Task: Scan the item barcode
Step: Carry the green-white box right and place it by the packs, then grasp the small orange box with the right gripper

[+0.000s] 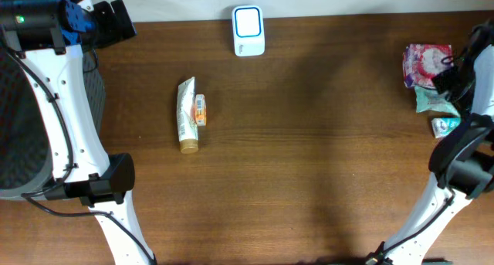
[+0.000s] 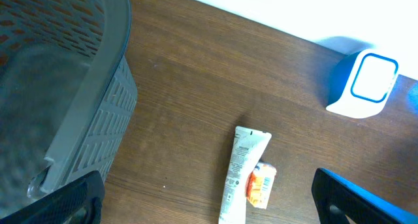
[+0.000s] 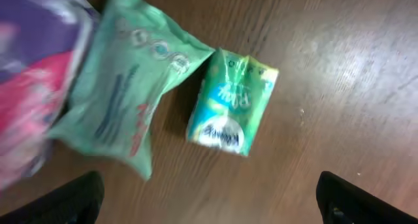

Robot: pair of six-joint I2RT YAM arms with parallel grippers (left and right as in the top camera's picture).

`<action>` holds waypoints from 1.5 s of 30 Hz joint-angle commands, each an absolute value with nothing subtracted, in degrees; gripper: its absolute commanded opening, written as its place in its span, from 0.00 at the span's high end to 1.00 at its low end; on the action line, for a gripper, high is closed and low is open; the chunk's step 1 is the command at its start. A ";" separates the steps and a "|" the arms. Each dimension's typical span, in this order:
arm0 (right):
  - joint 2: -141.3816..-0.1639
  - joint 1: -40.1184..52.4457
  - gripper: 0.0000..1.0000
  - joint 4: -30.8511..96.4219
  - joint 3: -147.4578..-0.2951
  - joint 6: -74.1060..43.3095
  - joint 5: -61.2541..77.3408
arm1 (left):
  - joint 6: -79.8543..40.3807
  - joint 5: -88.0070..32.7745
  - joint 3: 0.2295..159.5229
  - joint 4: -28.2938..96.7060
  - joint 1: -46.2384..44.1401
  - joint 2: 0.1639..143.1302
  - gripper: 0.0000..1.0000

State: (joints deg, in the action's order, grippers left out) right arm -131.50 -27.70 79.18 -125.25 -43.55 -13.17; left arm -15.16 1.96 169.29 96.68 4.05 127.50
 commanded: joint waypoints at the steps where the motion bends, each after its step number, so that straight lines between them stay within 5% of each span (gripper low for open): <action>1: -121.34 -26.09 0.01 79.48 -130.13 -31.24 1.06 | -14.50 2.39 169.82 96.71 4.19 126.39 0.01; 5: -119.42 -15.38 0.01 78.43 -129.32 -5.93 33.65 | -14.50 2.39 169.82 96.71 4.19 126.39 0.01; 10: -120.42 9.65 0.00 60.53 -119.52 -6.83 33.63 | -14.50 2.39 169.82 96.71 4.19 126.39 0.01; 13: -126.04 23.18 0.00 44.95 -118.04 -18.81 32.01 | -14.50 2.39 169.82 96.71 4.19 126.39 0.01; 16: -131.55 30.15 0.00 39.81 -118.04 -23.03 29.21 | -14.50 2.39 169.82 96.71 4.19 126.39 0.01; 19: -135.37 34.15 0.02 40.47 -118.04 -23.27 23.00 | -14.50 2.39 169.82 96.71 4.19 126.39 0.01; 21: -136.16 34.59 0.25 42.04 -118.02 -23.27 19.25 | -14.50 2.39 169.82 96.71 4.19 126.39 0.01; 22: -136.38 34.59 0.28 43.16 -117.99 -23.24 17.34 | -14.50 2.39 169.82 96.71 4.19 126.39 0.01; 35: -139.26 36.38 0.27 36.29 -114.15 -24.32 20.60 | -14.50 2.39 169.82 96.71 4.19 126.39 0.01; 37: -139.26 36.38 0.42 35.90 -114.15 -24.29 20.29 | -14.50 2.39 169.82 96.71 4.19 126.39 0.01; 40: -138.37 35.48 0.96 40.03 -114.52 -23.86 13.23 | -14.50 2.39 169.82 96.71 4.19 126.39 0.01; 45: -130.56 29.39 0.96 54.28 -117.91 -23.86 0.30 | -14.50 2.39 169.82 96.71 4.19 126.39 0.01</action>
State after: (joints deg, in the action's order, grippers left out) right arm -137.01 32.82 50.28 -115.28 -23.94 10.02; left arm -15.16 1.96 169.29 96.64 4.05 127.50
